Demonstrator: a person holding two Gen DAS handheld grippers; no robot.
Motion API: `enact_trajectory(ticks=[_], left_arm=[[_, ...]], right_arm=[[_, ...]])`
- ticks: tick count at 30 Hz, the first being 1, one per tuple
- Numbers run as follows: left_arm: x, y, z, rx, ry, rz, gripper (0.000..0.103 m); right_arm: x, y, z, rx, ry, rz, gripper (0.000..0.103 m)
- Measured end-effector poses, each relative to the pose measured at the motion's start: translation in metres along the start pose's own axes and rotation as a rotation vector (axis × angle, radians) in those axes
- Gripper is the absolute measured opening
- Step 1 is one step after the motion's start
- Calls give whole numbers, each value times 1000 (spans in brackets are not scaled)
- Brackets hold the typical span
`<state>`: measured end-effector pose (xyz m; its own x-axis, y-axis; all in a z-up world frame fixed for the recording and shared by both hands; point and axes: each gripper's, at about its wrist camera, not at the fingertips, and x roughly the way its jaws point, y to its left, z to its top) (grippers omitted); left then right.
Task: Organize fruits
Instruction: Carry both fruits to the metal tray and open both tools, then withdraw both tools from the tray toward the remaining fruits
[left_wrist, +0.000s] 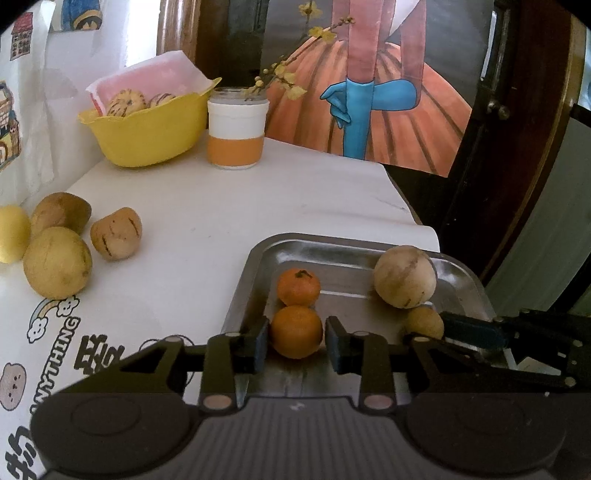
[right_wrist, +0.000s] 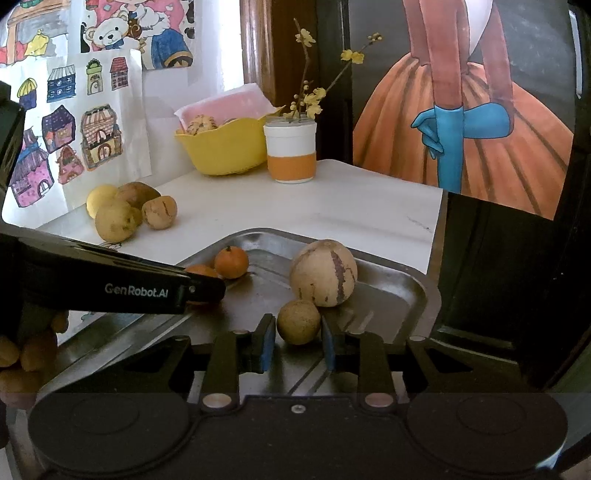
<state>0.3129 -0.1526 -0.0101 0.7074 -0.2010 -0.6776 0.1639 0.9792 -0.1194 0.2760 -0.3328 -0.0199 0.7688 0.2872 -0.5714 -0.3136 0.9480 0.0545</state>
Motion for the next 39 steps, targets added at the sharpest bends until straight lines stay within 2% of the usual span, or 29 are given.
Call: enact_trajectory(ticks=[3,5,9,14,19,21,23,33,39], left_arm=[[-3,3,0,-16,6,-11,43],[-7,4,1,-22,-3,-12,53],[-20,6,1,-31,-30,-19,63],[-44,12,0,-52,-77,-10,87],[-72,18,-5,-76,-116,-9,102],[-83,21,-9,-75,-126,1,102],[-95,24,-14,-77,-125,6,102],[-158,37,-50,-30,-141,7,102],[-184,49,-70,-62,-108,-26,102]], right_arm=[[-5,1,-1,-2,-12,-17,43],[-9,2,-1,1,-20,-24,47],[-22,3,0,2,-43,-41,59],[-44,9,2,-1,-77,-61,76],[-70,20,3,9,-102,-66,92],[-83,26,2,12,-117,-61,100],[-93,31,1,11,-126,-62,102],[-140,65,-13,-15,-110,-51,102],[-163,87,-25,-28,-89,-46,102]])
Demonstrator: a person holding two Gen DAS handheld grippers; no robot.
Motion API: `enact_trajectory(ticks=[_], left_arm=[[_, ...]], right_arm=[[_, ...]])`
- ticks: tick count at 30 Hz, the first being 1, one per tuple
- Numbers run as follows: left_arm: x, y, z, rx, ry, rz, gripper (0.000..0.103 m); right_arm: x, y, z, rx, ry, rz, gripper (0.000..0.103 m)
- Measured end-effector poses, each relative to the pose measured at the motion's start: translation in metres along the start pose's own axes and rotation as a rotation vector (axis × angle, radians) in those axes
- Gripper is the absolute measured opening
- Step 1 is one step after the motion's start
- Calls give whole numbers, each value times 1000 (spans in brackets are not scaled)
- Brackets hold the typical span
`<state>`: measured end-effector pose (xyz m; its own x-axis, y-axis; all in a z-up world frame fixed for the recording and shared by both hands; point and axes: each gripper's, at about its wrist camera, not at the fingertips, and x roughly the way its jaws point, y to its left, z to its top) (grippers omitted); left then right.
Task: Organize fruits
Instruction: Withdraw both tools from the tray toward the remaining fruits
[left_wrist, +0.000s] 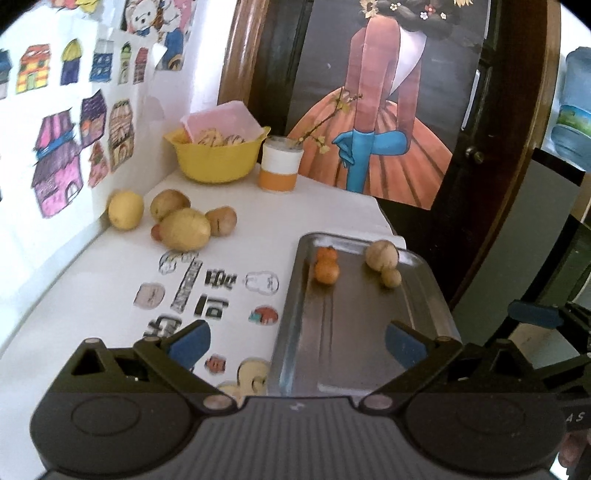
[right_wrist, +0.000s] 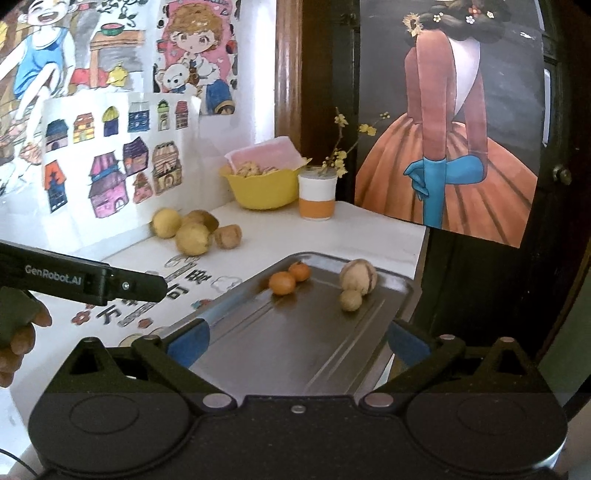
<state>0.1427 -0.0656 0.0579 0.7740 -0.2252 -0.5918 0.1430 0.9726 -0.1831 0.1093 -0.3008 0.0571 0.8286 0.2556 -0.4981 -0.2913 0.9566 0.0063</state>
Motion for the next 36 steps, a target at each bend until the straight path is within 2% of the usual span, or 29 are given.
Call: enact_trajectory(ticks=[7,11,16,26,36], left_arm=[[-27,12,-24,27,28,11,102],[-33,23,-38,29,60,78,102],[-42,50,-44,-38,83,127,102],[-52,99,-45,-105,108,238,102],[-41,127,-21,-160,71,310,103]], right_arm=[[-23,35,-13,-57,43,39,102],[-28,54,-20,-112,65,51,102],[-26,73,-21,-137,106,95,102],[-2,112,-9,-188,122,190,102],[30,127,23,-260,84,239,102]])
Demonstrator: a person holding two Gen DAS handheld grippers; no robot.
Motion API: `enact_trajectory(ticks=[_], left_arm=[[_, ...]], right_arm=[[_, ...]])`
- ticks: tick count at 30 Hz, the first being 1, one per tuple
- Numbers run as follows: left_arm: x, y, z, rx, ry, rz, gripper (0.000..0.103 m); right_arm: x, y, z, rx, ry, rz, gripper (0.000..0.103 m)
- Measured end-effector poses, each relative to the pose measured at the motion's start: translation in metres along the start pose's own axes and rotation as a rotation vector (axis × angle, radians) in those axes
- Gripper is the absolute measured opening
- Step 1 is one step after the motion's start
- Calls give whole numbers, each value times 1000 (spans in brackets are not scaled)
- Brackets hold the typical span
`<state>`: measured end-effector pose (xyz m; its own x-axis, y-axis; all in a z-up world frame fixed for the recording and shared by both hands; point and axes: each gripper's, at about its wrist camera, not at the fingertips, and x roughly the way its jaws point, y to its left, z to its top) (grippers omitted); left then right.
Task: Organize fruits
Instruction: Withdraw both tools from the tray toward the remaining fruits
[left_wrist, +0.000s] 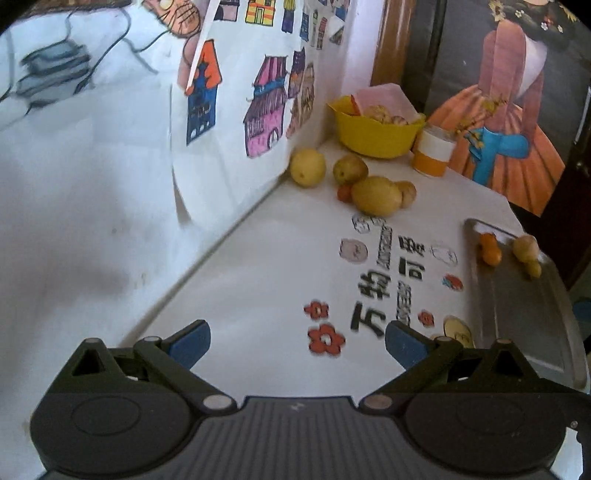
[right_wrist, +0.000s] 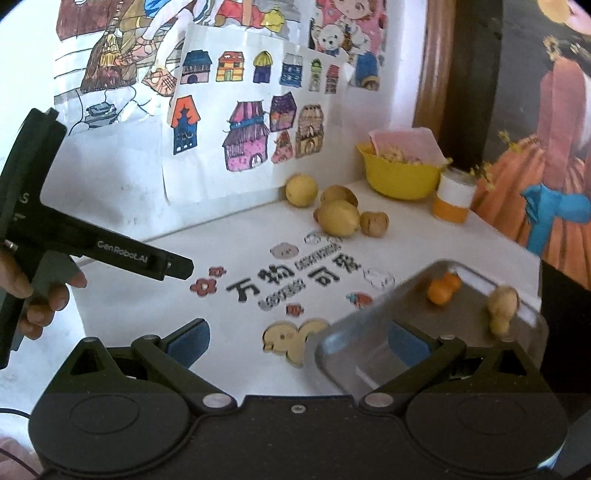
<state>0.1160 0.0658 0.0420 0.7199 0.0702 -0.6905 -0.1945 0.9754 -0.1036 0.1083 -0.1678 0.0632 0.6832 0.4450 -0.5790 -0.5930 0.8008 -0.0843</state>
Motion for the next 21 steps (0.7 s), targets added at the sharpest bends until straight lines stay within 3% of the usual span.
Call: enact_trajectory(ticks=[11,21], left_arm=[[39,-25,53,14,-51,-1,102],[92,-61,85,100,-60,-22,102]], right_arm=[[34,-55,59,-76,-66,-30,102],[98,-126,105,-2,-56,-12,102]])
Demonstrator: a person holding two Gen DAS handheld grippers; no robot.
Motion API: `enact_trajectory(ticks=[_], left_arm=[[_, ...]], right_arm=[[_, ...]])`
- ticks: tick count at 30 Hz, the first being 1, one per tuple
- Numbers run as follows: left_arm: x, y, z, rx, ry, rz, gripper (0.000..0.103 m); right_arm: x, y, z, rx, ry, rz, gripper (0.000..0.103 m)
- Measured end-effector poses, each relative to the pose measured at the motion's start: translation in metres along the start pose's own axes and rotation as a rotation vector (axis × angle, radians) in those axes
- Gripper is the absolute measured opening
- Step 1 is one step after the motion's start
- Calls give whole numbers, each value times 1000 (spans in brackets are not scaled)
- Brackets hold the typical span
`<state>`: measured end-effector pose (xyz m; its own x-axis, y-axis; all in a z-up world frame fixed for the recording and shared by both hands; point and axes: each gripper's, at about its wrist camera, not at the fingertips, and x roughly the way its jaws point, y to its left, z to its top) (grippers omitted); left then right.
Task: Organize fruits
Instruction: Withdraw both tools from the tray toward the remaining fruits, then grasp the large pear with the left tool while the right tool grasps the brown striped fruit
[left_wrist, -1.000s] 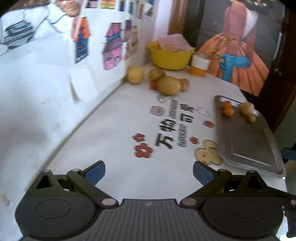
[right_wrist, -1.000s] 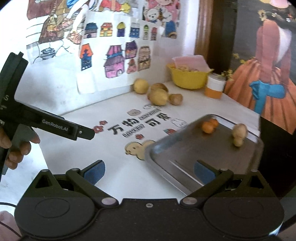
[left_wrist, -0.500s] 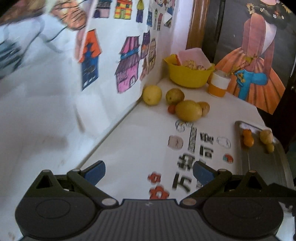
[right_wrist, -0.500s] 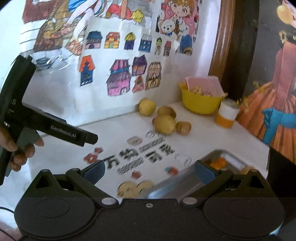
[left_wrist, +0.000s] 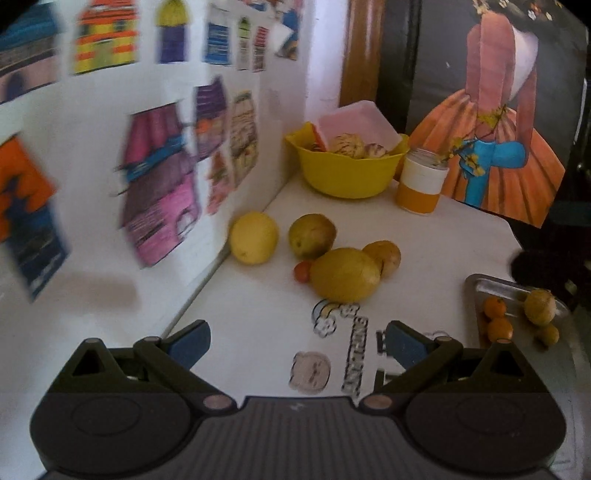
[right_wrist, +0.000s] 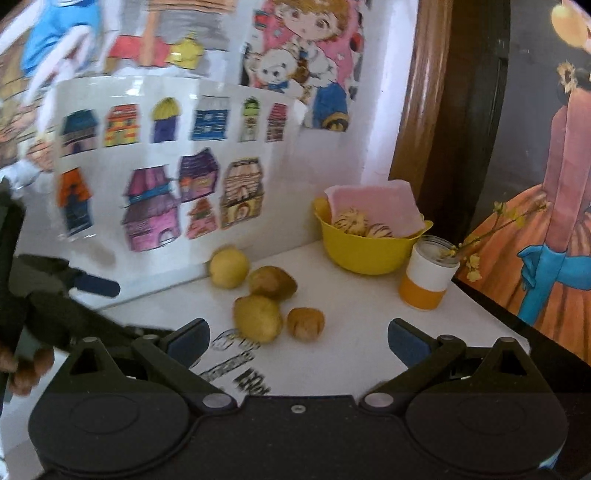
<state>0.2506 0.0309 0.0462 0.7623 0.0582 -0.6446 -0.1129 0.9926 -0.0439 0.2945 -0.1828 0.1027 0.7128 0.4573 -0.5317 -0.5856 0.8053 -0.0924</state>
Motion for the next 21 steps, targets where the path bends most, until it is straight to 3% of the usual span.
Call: enact_trajectory(ticks=[11,21], left_arm=[[66,-31,12,170,-55,-35,102],[96,-42,9,216,-76,-41,102]], right_arm=[[103,-38,-7,117,137,25,102],[139,-44,-19,113,96,46,98]])
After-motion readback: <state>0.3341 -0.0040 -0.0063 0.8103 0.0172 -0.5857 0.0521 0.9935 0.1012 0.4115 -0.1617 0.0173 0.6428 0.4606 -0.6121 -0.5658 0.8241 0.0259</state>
